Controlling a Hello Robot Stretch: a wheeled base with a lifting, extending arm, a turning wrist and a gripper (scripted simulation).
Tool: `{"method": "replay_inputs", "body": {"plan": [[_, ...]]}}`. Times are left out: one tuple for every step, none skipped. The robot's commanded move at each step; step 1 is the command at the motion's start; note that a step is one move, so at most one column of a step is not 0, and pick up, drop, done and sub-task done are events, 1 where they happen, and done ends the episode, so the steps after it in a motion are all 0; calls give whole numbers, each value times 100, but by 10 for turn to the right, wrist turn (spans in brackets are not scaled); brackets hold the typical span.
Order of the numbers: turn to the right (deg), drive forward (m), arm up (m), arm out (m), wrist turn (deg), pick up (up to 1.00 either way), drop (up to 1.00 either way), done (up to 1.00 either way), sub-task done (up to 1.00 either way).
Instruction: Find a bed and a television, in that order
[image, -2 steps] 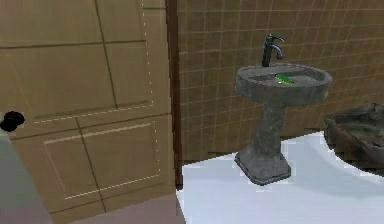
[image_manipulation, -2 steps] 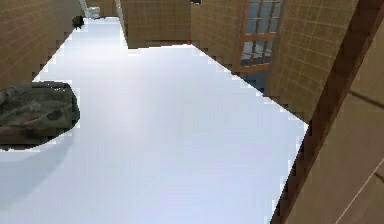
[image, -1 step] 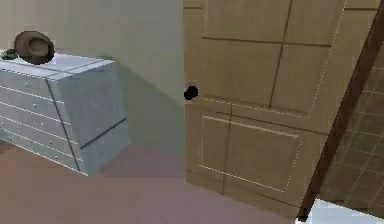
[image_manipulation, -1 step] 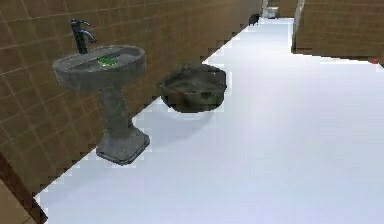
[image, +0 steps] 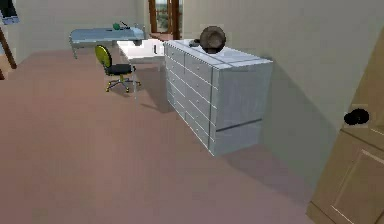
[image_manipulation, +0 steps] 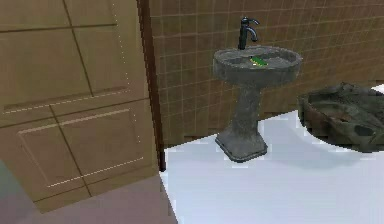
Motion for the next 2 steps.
{"method": "replay_inputs", "body": {"plan": [[0,35,0,0,0,0,0,0,0],[-360,0,0,0,0,0,0,0,0]]}}
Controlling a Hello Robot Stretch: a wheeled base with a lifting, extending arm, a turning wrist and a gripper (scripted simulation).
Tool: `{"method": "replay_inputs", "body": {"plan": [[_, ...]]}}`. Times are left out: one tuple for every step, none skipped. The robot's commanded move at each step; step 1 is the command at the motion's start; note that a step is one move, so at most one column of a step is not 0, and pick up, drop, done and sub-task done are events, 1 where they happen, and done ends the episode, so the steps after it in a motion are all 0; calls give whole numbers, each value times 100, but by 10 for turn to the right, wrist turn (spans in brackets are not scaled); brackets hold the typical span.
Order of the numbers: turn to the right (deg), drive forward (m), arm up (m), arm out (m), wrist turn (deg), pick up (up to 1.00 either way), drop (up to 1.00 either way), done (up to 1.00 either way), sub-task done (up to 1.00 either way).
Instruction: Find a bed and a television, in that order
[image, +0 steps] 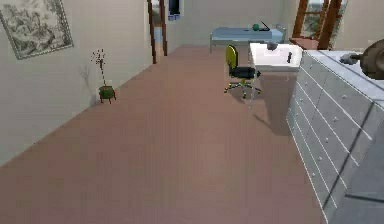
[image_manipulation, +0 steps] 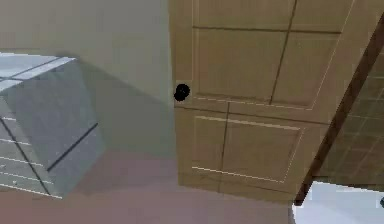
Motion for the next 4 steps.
{"method": "replay_inputs", "body": {"plan": [[0,100,0,0,0,0,0,0,0],[0,100,0,0,0,0,0,0,0],[0,100,0,0,0,0,0,0,0],[0,100,0,0,0,0,0,0,0]]}}
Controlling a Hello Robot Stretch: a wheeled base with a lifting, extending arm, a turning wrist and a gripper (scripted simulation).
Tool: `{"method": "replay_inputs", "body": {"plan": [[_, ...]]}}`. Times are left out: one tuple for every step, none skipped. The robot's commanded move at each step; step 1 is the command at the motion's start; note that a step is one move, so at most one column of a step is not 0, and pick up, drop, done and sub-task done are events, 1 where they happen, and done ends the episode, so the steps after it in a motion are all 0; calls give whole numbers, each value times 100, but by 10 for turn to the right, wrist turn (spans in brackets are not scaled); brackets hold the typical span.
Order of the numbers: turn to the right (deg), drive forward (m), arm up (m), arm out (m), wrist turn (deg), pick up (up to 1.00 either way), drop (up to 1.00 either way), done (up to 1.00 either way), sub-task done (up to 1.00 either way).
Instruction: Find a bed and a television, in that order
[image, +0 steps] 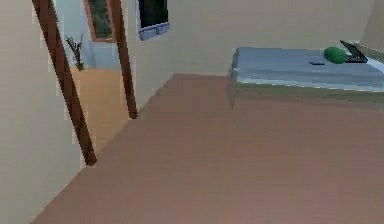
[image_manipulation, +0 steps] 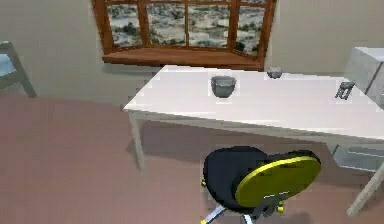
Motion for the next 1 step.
{"method": "replay_inputs", "body": {"plan": [[60,0,0,0,0,0,0,0,0]]}}
